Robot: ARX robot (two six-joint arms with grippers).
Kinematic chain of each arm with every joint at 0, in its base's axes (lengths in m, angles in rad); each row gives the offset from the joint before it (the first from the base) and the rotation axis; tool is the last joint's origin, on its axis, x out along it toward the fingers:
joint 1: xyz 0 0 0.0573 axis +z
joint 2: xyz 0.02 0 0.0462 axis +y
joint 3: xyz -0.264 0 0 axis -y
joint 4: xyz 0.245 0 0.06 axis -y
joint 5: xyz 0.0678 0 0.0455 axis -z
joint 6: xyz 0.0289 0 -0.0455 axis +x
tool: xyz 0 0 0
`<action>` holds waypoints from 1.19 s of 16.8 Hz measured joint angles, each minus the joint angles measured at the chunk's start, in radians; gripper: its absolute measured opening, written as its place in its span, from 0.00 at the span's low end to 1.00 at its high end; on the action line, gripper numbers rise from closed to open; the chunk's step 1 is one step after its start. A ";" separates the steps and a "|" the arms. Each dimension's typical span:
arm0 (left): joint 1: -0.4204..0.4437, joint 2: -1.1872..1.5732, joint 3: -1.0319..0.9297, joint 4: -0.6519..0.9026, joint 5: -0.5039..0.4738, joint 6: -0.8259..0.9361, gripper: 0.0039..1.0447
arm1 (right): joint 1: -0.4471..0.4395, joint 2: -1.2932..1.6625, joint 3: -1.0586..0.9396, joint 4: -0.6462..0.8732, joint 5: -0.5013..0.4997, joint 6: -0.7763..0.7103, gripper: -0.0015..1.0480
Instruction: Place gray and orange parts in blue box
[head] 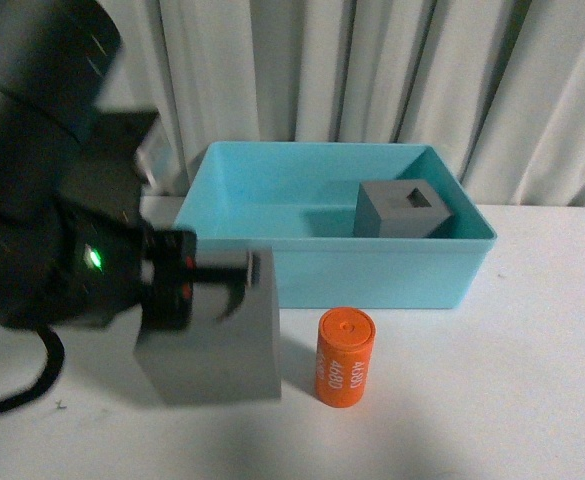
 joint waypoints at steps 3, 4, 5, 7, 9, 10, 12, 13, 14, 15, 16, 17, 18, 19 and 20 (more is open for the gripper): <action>0.033 -0.164 0.142 0.001 -0.032 -0.015 0.19 | 0.000 0.000 0.000 0.000 0.000 0.000 0.94; 0.034 -0.150 0.222 0.039 -0.047 -0.010 0.19 | 0.000 0.000 0.000 0.000 0.000 0.000 0.94; 0.020 -0.092 0.295 0.064 -0.055 0.018 0.19 | 0.000 0.000 0.000 0.000 0.000 0.000 0.94; -0.006 0.080 0.427 0.066 -0.077 0.071 0.19 | 0.000 0.000 0.000 0.000 0.000 0.000 0.94; -0.021 0.252 0.556 0.093 -0.101 0.146 0.19 | 0.000 0.000 0.000 0.000 0.000 0.000 0.94; -0.021 0.315 0.615 0.083 -0.119 0.166 0.19 | 0.000 0.000 0.000 0.000 0.000 0.000 0.94; -0.002 0.434 0.705 0.076 -0.140 0.225 0.19 | 0.000 0.000 0.000 0.000 0.000 0.000 0.94; 0.007 0.478 0.717 0.081 -0.148 0.244 0.19 | 0.000 0.000 0.000 0.000 0.000 0.000 0.94; 0.014 0.515 0.722 0.076 -0.152 0.268 0.19 | 0.000 0.000 0.000 0.000 0.000 0.000 0.94; 0.021 0.541 0.727 0.065 -0.154 0.278 0.19 | 0.000 0.000 0.000 0.000 0.000 0.000 0.94; 0.029 0.562 0.729 0.066 -0.158 0.286 0.19 | 0.000 0.000 0.000 0.000 0.000 0.000 0.94; 0.032 0.578 0.734 0.064 -0.159 0.294 0.19 | 0.000 0.000 0.000 0.000 0.000 0.000 0.94; 0.036 0.590 0.752 0.060 -0.161 0.299 0.19 | 0.000 0.000 0.000 0.000 0.000 0.000 0.94; 0.039 0.595 0.766 0.058 -0.163 0.300 0.19 | 0.000 0.000 0.000 0.000 0.000 0.000 0.94; 0.043 0.595 0.776 0.060 -0.163 0.300 0.19 | 0.000 0.000 0.000 0.000 0.000 0.000 0.94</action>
